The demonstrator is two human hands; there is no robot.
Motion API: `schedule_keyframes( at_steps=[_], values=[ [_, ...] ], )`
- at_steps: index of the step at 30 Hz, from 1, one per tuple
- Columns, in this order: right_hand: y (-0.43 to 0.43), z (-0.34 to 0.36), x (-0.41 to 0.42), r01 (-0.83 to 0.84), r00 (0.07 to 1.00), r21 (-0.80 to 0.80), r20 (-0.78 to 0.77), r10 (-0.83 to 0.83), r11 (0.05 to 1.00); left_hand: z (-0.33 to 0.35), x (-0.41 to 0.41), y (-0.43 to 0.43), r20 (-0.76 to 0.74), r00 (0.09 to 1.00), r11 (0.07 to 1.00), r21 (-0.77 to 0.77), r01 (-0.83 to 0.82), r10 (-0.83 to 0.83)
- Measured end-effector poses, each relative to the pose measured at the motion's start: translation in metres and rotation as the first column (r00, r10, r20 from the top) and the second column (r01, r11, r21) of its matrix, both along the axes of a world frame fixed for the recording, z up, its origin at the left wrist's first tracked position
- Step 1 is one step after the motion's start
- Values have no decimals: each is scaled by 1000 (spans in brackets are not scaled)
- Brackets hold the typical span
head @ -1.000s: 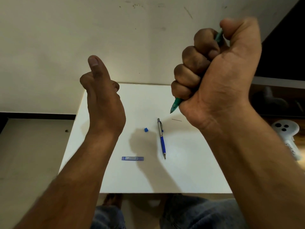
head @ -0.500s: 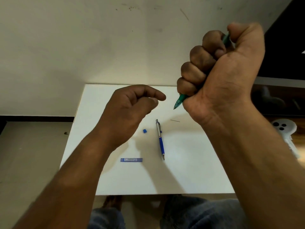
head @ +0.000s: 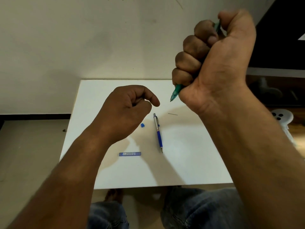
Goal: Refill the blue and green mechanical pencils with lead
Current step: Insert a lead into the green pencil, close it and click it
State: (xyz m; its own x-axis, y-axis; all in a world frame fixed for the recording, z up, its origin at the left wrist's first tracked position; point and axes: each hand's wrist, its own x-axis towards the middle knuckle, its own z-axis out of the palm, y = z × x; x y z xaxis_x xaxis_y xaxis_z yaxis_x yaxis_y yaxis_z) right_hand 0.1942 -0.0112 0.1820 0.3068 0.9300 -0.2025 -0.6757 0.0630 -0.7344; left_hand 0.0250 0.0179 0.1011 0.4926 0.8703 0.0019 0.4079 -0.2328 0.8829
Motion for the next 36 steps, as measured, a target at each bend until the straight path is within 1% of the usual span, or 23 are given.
schedule_keyframes(
  at_steps=[4, 6, 14, 18, 26, 36],
  values=[
    [0, 0, -1, -11, 998, -18, 56, 12, 1000, 4, -1, -3, 33, 996, 996, 32, 77, -78],
    [-1, 2, -1, -16, 997, -16, 78, 17, 1000, 6, 0, -4, 35, 995, 995, 39, 90, -92],
    [-3, 5, -4, -39, 990, -31, 135, 43, 999, 8, 1, -5, 40, 995, 996, 9, 93, -94],
    [-3, 6, -5, -41, 978, -55, 204, 51, 998, 8, 1, -5, 28, 995, 996, 0, 95, -95],
    [-4, 7, -6, -38, 950, -56, 309, 53, 998, 8, 2, -5, 26, 996, 996, -14, 90, -90],
    [-5, 8, -9, -64, 942, 4, 330, 59, 998, 9, 2, -6, 21, 997, 997, -23, 79, -79]
  ],
)
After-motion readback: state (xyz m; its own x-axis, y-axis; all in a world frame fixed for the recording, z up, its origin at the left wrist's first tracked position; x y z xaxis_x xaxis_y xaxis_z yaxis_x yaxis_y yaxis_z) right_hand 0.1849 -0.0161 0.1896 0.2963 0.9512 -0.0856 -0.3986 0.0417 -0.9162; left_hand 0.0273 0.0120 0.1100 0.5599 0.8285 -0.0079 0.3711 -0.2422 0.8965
